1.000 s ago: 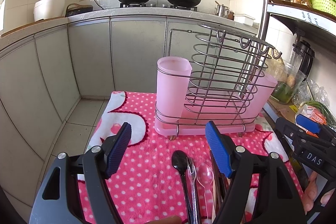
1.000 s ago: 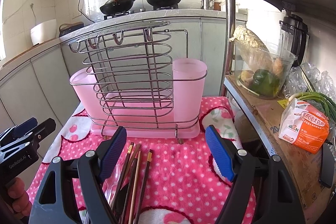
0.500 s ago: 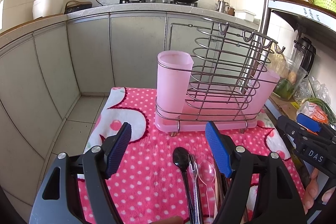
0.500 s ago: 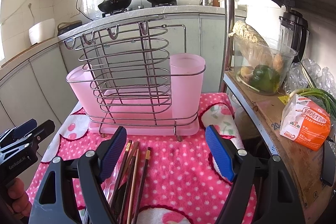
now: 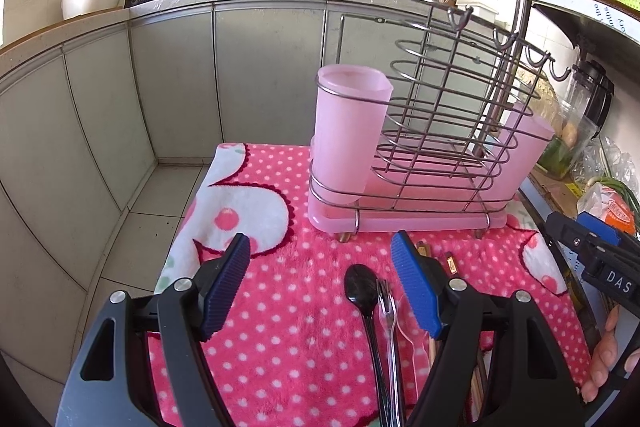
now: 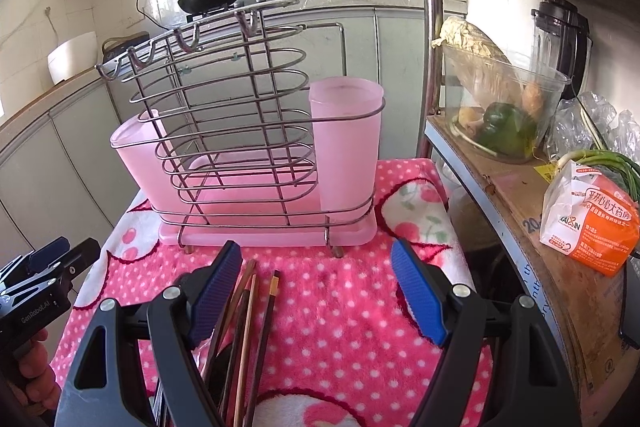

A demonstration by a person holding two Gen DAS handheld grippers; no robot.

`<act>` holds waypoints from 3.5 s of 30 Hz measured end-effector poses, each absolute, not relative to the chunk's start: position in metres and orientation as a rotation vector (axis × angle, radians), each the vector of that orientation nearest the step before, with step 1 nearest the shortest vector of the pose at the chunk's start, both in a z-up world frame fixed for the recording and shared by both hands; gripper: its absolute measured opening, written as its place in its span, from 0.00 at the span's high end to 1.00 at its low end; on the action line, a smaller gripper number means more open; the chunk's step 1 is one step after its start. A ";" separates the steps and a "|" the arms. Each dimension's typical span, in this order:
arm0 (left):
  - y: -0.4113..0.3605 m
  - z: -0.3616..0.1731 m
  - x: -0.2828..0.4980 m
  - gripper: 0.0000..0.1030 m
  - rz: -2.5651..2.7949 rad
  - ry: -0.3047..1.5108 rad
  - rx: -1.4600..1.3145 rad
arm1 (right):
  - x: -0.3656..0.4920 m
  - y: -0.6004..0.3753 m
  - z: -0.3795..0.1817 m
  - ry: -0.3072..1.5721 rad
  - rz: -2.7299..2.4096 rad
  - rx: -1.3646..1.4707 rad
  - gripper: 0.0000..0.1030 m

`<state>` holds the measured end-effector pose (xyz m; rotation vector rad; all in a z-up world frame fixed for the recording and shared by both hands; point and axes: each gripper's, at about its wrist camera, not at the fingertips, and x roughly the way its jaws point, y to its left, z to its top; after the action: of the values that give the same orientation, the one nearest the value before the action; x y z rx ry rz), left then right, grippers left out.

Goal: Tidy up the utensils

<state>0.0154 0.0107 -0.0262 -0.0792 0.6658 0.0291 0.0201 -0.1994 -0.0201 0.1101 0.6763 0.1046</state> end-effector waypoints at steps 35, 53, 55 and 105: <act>-0.018 -0.115 0.065 0.72 -0.286 1.227 -0.176 | 0.050 -0.219 -0.090 1.068 0.316 0.349 0.78; 0.039 -0.098 0.065 0.95 -0.178 1.191 -0.246 | 0.081 -0.195 -0.103 1.160 0.362 0.371 0.78; 0.046 -0.102 0.067 0.95 -0.163 1.211 -0.243 | 0.086 -0.188 -0.106 1.178 0.364 0.355 0.78; 0.071 0.181 0.073 0.95 -0.331 0.492 -0.269 | 0.058 -0.274 0.196 0.117 0.182 0.268 0.94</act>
<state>0.0729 0.0707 0.1807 -0.2688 0.4920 -0.3310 0.0576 -0.2743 0.1964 0.2683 0.1169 0.1815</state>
